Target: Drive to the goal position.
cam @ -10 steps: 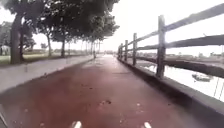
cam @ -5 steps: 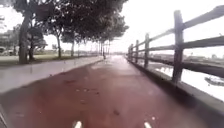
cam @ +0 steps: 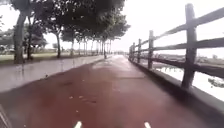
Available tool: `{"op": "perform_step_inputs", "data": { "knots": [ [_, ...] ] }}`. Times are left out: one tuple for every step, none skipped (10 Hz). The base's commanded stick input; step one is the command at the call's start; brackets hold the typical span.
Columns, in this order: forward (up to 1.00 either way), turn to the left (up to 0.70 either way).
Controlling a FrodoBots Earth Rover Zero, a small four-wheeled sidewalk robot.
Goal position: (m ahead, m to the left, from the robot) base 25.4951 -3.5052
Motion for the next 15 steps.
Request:
{"op": "perform_step_inputs", "data": {
  "knots": [
    [0.50,0.00],
    [0.50,0.00],
    [0.50,0.00],
    [0.50,0.00],
    [0.50,0.00],
    [0.50,0.00],
    [0.50,0.00],
    [0.50,0.03],
    [0.50,0.02],
    [0.50,0.00],
    [0.50,0.03],
    [0.50,0.03],
    [0.50,0.00],
    [0.50,0.00],
    [0.50,0.00]
  ]
}}
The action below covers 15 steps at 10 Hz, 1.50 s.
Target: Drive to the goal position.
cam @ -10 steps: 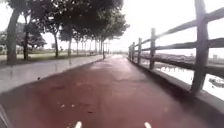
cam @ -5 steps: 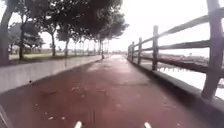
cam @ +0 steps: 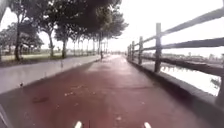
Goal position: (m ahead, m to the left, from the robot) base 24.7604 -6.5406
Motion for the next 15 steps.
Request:
{"op": "perform_step_inputs", "data": {
  "knots": [
    [0.50,0.00],
    [0.50,0.00],
    [0.50,0.00],
    [0.50,0.00],
    [0.50,0.00],
    [0.50,0.00],
    [0.50,0.00],
    [0.50,0.00],
    [0.50,0.00],
    [0.50,0.01],
    [0.50,0.04],
    [0.50,0.00],
    [0.50,0.00],
    [0.50,0.00],
    [0.50,0.00]
  ]
}}
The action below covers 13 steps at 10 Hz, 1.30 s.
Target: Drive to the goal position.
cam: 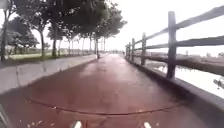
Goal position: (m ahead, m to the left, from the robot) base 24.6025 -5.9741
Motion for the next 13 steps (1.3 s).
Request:
{"op": "perform_step_inputs", "data": {
  "knots": [
    [0.50,0.05],
    [0.50,0.00],
    [0.50,0.06],
    [0.50,0.06],
    [0.50,0.13],
    [0.50,0.15],
    [0.50,0.09],
    [0.50,0.03],
    [0.50,0.03],
    [0.50,0.02],
    [0.50,0.00],
    [0.50,0.01],
    [0.50,0.05]
  ]
}}
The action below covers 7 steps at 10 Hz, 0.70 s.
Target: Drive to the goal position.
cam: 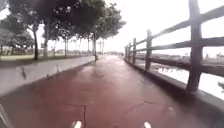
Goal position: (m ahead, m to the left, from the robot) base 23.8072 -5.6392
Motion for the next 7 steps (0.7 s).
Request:
{"op": "perform_step_inputs", "data": {
  "knots": [
    [0.50,0.00],
    [0.50,0.04],
    [0.50,0.09],
    [0.50,0.08],
    [0.50,0.07],
    [0.50,0.01],
    [0.50,0.20]
  ]
}}
